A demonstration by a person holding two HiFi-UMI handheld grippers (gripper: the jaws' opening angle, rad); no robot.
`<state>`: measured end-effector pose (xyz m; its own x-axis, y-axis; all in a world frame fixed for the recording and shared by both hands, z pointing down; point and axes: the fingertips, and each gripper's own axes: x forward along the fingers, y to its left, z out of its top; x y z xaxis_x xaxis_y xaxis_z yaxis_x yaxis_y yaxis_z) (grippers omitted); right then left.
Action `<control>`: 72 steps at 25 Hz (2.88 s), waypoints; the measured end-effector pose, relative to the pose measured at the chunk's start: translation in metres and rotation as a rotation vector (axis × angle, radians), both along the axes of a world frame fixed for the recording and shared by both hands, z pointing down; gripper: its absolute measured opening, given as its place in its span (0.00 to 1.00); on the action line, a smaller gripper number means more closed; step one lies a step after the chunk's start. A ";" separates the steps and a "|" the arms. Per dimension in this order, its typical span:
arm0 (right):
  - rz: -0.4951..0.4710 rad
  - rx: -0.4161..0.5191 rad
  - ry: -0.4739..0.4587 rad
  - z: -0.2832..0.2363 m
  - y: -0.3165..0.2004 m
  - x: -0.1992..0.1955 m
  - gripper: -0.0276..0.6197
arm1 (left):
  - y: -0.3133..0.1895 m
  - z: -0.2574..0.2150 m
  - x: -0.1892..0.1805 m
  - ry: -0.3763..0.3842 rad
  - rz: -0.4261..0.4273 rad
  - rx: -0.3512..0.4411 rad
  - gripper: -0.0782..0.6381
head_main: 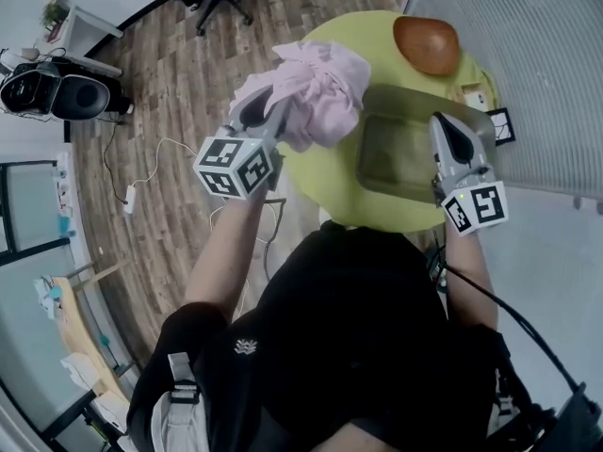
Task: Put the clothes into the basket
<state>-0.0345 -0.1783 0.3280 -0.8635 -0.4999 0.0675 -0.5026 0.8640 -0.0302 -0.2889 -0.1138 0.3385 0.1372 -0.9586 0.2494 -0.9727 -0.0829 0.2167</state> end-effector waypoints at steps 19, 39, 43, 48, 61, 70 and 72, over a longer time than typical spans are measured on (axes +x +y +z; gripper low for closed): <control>0.105 0.020 -0.047 -0.029 -0.018 0.057 0.05 | -0.042 -0.071 0.071 0.015 0.157 0.110 0.21; 0.289 0.027 -0.063 -0.014 -0.036 0.156 0.05 | -0.097 -0.053 0.189 0.048 0.400 0.123 0.21; 0.329 0.028 -0.065 -0.021 -0.029 0.164 0.05 | -0.094 -0.055 0.199 0.053 0.447 0.117 0.21; 0.364 0.027 -0.083 0.008 -0.021 0.206 0.05 | -0.089 -0.028 0.248 0.045 0.522 0.116 0.21; 0.432 0.018 -0.069 -0.001 -0.016 0.204 0.05 | -0.082 -0.030 0.274 0.062 0.711 0.129 0.21; 0.464 -0.015 -0.052 -0.012 -0.028 0.201 0.05 | -0.088 -0.024 0.275 0.084 0.758 0.098 0.21; 0.460 -0.028 -0.045 -0.010 -0.030 0.199 0.05 | -0.089 -0.020 0.274 0.087 0.764 0.092 0.21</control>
<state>0.1641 -0.2082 0.3178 -0.5547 -0.8303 0.0540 -0.8312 0.5500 -0.0812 -0.0147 -0.2027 0.3184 0.7842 -0.6065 0.1313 -0.6182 -0.7455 0.2491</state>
